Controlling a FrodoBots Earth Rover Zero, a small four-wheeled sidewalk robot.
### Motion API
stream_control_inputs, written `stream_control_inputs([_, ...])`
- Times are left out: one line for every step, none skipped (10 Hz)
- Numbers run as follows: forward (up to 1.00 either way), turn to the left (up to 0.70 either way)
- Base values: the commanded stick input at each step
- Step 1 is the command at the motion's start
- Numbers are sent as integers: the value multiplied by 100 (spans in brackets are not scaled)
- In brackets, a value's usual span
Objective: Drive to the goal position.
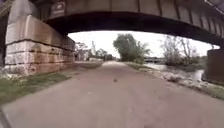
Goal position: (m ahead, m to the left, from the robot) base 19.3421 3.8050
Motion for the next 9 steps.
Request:
stream_control_inputs([70, 0])
stream_control_inputs([70, 0])
stream_control_inputs([70, 0])
stream_control_inputs([70, 0])
stream_control_inputs([70, 0])
stream_control_inputs([70, 0])
stream_control_inputs([70, 0])
stream_control_inputs([70, 0])
stream_control_inputs([70, 0])
